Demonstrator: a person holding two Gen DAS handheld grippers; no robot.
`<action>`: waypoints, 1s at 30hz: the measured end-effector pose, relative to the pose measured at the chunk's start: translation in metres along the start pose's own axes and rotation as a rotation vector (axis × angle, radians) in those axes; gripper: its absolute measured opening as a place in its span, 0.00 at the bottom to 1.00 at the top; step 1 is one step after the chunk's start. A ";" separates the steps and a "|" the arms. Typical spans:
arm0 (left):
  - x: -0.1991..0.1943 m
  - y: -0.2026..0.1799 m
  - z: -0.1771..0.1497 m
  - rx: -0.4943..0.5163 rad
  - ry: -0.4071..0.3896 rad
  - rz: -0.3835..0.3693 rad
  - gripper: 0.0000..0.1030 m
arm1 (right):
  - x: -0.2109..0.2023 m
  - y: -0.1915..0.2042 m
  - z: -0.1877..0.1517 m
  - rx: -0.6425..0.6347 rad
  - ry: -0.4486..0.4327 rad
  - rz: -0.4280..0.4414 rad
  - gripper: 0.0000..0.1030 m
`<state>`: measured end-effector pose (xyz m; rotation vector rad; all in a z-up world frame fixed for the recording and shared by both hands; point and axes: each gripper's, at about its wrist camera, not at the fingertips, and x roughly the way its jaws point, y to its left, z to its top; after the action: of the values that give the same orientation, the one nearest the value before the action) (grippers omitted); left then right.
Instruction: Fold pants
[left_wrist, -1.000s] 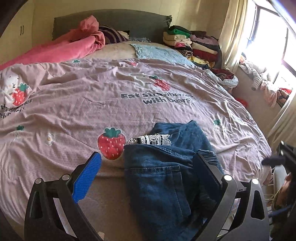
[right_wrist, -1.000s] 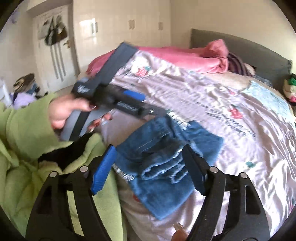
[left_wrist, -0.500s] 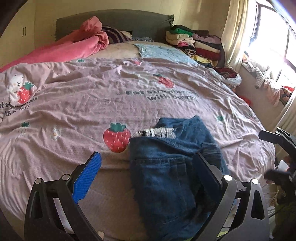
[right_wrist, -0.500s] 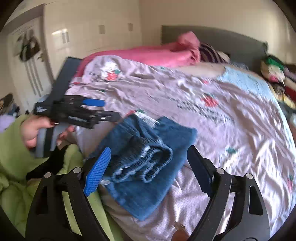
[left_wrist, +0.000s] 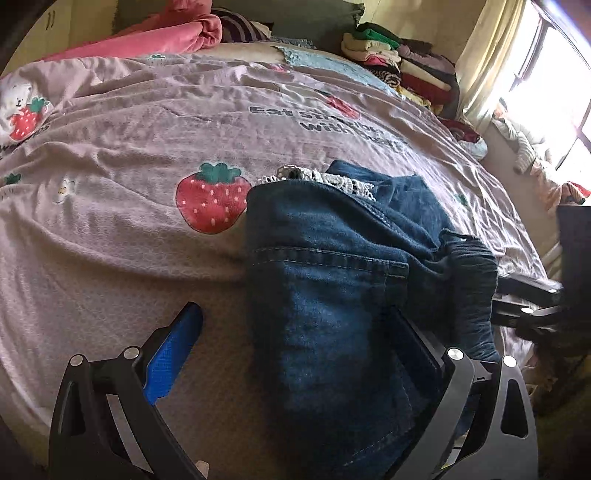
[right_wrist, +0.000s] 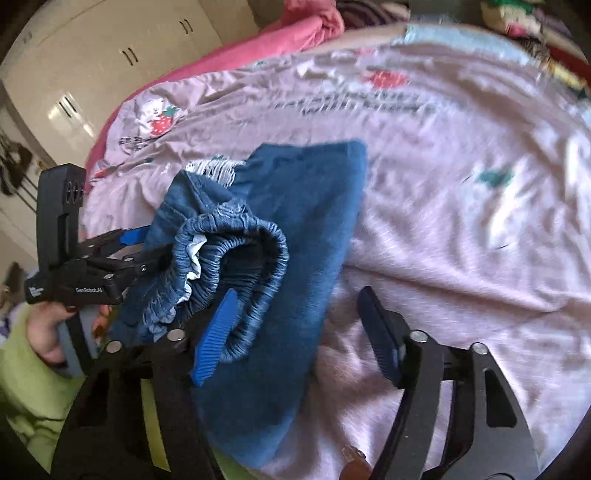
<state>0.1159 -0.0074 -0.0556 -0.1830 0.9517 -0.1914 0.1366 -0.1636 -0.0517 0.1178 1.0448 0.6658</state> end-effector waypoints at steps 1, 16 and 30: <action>0.000 -0.001 -0.001 -0.002 -0.003 -0.017 0.95 | 0.003 0.000 0.001 0.000 0.001 0.017 0.54; -0.028 -0.026 0.021 0.027 -0.074 -0.105 0.38 | -0.020 0.059 0.032 -0.257 -0.122 0.015 0.17; -0.015 -0.002 0.095 0.016 -0.108 -0.039 0.38 | 0.003 0.053 0.112 -0.302 -0.188 -0.024 0.17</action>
<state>0.1855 0.0010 0.0111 -0.1959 0.8393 -0.2231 0.2065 -0.0959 0.0249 -0.0937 0.7551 0.7682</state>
